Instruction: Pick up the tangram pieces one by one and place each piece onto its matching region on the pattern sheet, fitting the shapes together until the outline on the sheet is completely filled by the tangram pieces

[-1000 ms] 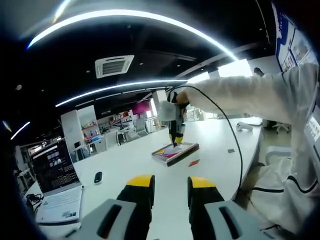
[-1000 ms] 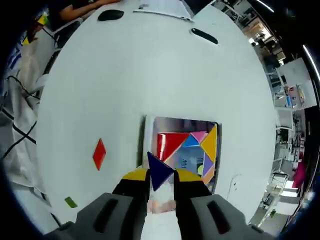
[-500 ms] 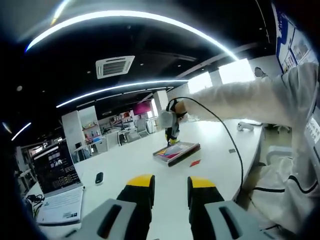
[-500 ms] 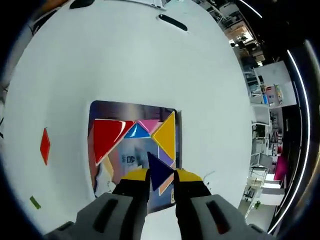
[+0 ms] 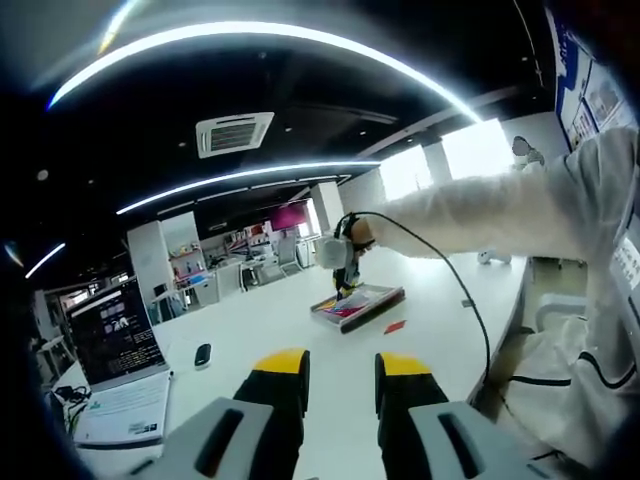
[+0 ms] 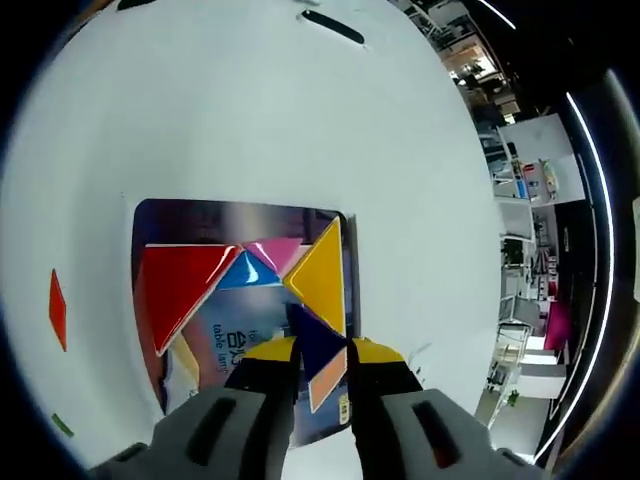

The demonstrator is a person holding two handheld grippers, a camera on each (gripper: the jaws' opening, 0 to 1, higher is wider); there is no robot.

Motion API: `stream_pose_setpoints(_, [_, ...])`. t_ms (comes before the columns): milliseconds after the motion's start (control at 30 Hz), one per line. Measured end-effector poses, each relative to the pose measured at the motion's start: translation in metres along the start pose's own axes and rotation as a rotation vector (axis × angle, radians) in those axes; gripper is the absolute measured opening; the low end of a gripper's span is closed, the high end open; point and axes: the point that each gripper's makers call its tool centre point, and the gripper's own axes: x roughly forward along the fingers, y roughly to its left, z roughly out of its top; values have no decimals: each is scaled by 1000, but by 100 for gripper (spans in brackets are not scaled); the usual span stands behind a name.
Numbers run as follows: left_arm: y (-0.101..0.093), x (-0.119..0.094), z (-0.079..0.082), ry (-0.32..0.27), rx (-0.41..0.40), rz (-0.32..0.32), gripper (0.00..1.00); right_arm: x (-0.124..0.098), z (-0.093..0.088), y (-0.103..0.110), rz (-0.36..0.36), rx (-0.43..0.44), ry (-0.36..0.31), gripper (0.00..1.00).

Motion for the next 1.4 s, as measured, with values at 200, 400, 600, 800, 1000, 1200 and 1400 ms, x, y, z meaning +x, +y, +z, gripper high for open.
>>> stream_pose_setpoints(200, [1, -1, 0, -2, 0, 3, 28, 2, -5, 4, 10, 0, 12, 20])
stream_pose_setpoints(400, [1, -3, 1, -8, 1, 6, 28, 3, -2, 6, 10, 6, -2, 20])
stream_pose_setpoints(600, [2, -5, 2, -9, 2, 12, 28, 4, -2, 6, 10, 32, 10, 21])
stream_pose_setpoints(800, [3, -6, 2, -13, 2, 14, 28, 3, -2, 8, -1, 28, 27, 21])
stream_pose_setpoints(1000, [4, -5, 2, -12, 2, 15, 28, 2, -2, 6, -19, 28, 34, 22])
stream_pose_setpoints(1200, [3, -4, 3, -13, 3, 14, 28, -4, -5, -2, -45, 10, 39, 35])
stream_pose_setpoints(1400, [6, -2, 3, -12, 1, 18, 28, -43, -2, -15, -57, 22, -12, 33])
